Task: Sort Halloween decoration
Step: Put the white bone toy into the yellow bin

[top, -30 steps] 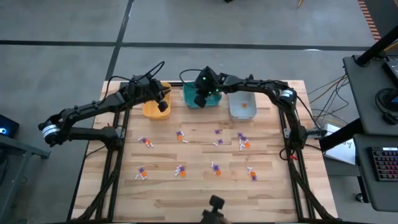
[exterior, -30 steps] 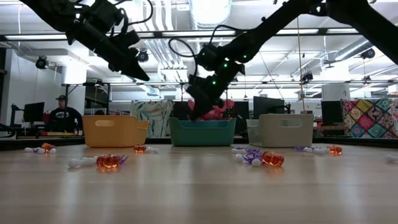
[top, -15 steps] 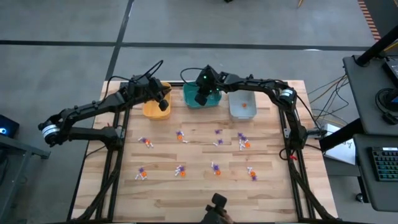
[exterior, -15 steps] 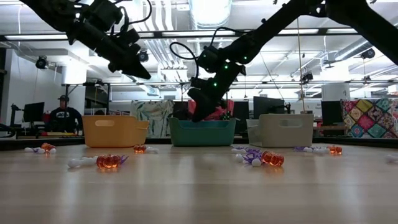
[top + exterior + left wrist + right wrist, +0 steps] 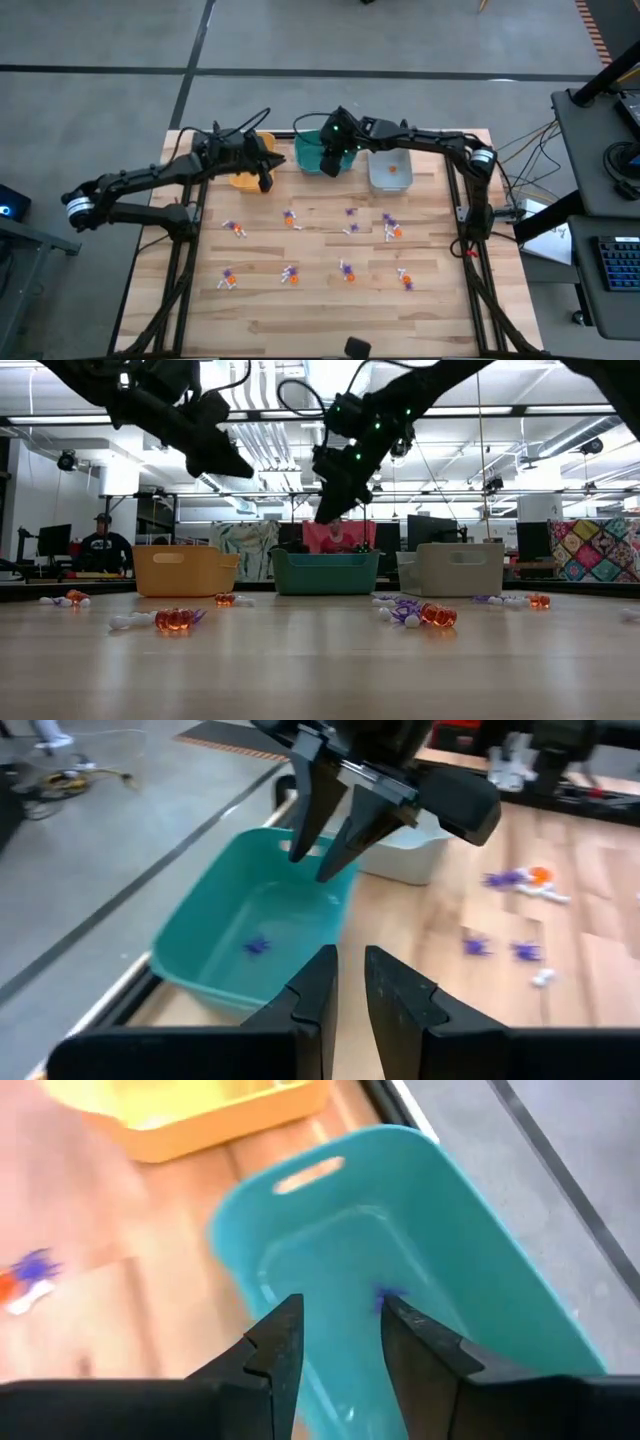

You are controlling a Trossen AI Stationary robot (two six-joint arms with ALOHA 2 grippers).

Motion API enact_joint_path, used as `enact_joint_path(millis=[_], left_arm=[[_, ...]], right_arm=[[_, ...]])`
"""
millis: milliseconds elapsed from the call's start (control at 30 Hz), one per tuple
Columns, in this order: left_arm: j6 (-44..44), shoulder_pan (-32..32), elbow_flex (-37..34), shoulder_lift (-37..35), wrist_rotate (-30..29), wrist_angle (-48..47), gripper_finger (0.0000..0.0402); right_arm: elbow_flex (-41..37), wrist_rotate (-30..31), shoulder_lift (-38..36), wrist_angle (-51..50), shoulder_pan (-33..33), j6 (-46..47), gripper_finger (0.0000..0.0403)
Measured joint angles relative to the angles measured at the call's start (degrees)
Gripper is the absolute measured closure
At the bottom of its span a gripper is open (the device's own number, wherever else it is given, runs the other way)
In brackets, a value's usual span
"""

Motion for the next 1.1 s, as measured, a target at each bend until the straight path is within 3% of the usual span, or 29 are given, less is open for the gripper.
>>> enact_joint_path(millis=[300,833,1000,1100], left_arm=[[-4.23,-8.35,0.00,0.12,0.00,-4.51,0.0365],[-11.07,-19.32,0.00,0.11,0.02,-26.10,0.0365],[-10.68,-22.14,0.00,0.07,3.29,-25.73,0.0365],[-14.91,-23.28,0.00,0.16,3.38,-25.08,0.0365]], right_arm=[[-8.17,0.02,-6.03,1.99,6.16,0.22,0.0298],[-24.96,-0.03,-21.52,2.23,14.30,2.16,0.0327],[-27.91,0.00,-25.11,2.13,15.87,3.32,0.0330],[-28.79,-0.02,-26.13,1.97,16.28,5.04,0.0330]])
